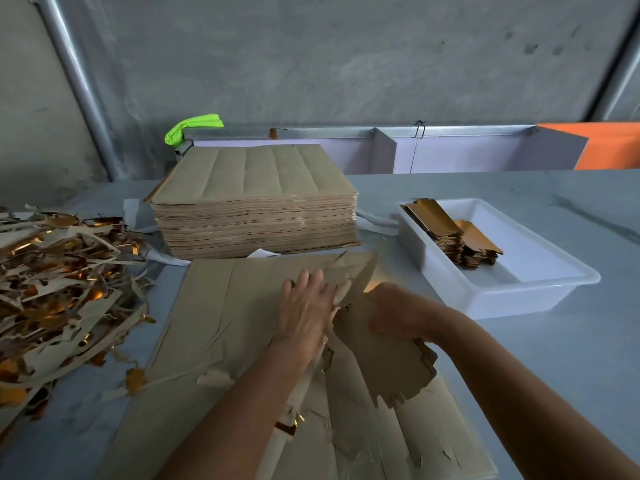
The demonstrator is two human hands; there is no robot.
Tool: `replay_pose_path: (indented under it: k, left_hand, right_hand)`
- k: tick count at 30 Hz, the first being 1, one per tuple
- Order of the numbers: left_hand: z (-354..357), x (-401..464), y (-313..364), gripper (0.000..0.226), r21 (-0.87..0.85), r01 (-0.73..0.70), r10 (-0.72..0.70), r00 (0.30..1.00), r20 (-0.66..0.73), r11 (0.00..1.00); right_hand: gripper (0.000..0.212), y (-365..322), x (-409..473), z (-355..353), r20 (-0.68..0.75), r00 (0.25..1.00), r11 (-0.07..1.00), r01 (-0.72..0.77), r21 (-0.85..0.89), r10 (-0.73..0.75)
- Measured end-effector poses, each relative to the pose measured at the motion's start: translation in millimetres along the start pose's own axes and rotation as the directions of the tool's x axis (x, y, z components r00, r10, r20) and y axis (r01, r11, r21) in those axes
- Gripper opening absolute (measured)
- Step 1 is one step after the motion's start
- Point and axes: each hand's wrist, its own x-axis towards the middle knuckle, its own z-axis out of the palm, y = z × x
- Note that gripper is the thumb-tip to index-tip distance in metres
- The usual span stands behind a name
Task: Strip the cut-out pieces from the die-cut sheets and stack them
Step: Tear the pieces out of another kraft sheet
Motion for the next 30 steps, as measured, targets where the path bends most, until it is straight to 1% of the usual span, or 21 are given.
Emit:
replay_pose_path:
  k: [3,4,5,7,8,9,10,11,12,14,15,16,18,19,20,22,25,27,28,29,30]
  left_hand:
    - [4,5,-9,0.031,0.057,0.050,-0.056,0.993,0.104,0.997]
    - [3,5,-12,0.031,0.070,0.081,-0.088,0.989,0.117,0.994]
    - [-1,3,-15,0.030,0.062,0.116,-0.122,0.988,0.100,0.991]
    - [-15,-1,-18,0.018,0.012,0.165,-0.165,0.986,-0.023,0.986]
    - [-20,-3,-20,0.015,0.003,0.173,-0.173,0.984,-0.050,0.985]
    - [-19,-4,-23,0.018,-0.024,0.192,-0.193,0.977,-0.093,0.981]
    - [-17,-6,-25,0.017,-0.087,0.215,-0.222,0.971,-0.087,0.973]
    - [-16,-7,-28,0.015,-0.155,0.239,-0.252,0.965,-0.074,0.959]
    - [-14,-9,-29,0.017,-0.207,0.260,-0.283,0.955,-0.091,0.943]
    - [-9,-12,-30,0.035,-0.273,0.304,-0.346,0.931,-0.119,0.913]
    - [-6,-14,-30,0.044,-0.301,0.314,-0.362,0.924,-0.121,0.901]
    - [-5,-16,-29,0.050,-0.345,0.311,-0.374,0.918,-0.133,0.886]
    - [-5,-19,-28,0.050,-0.445,0.283,-0.391,0.905,-0.171,0.850]
    - [-7,-19,-27,0.047,-0.490,0.274,-0.404,0.896,-0.182,0.828]
    - [-10,-19,-26,0.045,-0.535,0.265,-0.421,0.887,-0.192,0.802]
    - [-12,-20,-26,0.043,-0.583,0.244,-0.446,0.865,-0.231,0.775]
    - [-17,-21,-27,0.037,-0.610,0.192,-0.454,0.836,-0.309,0.769]
    - [-19,-24,-25,0.036,-0.600,0.132,-0.401,0.851,-0.340,0.789]
    - [-20,-26,-25,0.036,-0.569,0.114,-0.361,0.867,-0.343,0.814]
    - [-19,-29,-25,0.035,-0.532,0.093,-0.318,0.882,-0.349,0.842]
    - [-18,-31,-25,0.032,-0.486,0.069,-0.274,0.890,-0.364,0.871]
  right_hand:
    - [0.028,8,-7,-6,0.046,0.999,1.000,0.009,0.016,-0.010]
    - [0.027,12,-10,-8,0.060,0.998,1.000,0.010,0.018,-0.011]
    - [0.028,16,-12,-9,0.070,0.998,1.000,-0.002,0.009,0.001]
    - [0.031,27,-13,-10,0.074,0.996,0.999,-0.052,-0.009,0.052]
    - [0.031,33,-13,-11,0.074,0.994,0.997,-0.079,-0.001,0.079]
    - [0.030,38,-13,-12,0.074,0.992,0.994,-0.108,0.020,0.106]
    - [0.030,44,-13,-13,0.065,0.989,0.989,-0.135,0.056,0.132]
    - [0.032,47,-14,-14,0.049,0.986,0.980,-0.162,0.119,0.157]
    - [0.041,50,-15,-14,0.029,0.983,0.961,-0.185,0.206,0.183]
    - [0.065,50,-15,-12,-0.036,0.978,0.922,-0.181,0.342,0.205]
    - [0.068,46,-13,-10,-0.072,0.977,0.918,-0.161,0.361,0.200]
    - [0.061,41,-10,-6,-0.113,0.976,0.913,-0.131,0.385,0.188]
    - [0.030,26,0,3,-0.159,0.965,0.889,-0.121,0.441,0.210]
    - [0.022,17,6,7,-0.150,0.959,0.879,-0.151,0.452,0.242]
    - [0.020,9,12,11,-0.126,0.953,0.859,-0.185,0.478,0.276]
    - [0.023,-6,22,15,-0.053,0.944,0.767,-0.231,0.599,0.326]
    - [0.033,-20,33,17,0.065,0.937,0.575,-0.264,0.774,0.342]
    - [0.038,-26,38,20,0.103,0.934,0.429,-0.253,0.867,0.342]
    - [0.040,-27,40,21,0.102,0.931,0.385,-0.243,0.891,0.351]
    - [0.039,-28,41,22,0.094,0.925,0.364,-0.236,0.901,0.368]
    - [0.035,-28,41,22,0.079,0.916,0.350,-0.228,0.909,0.392]
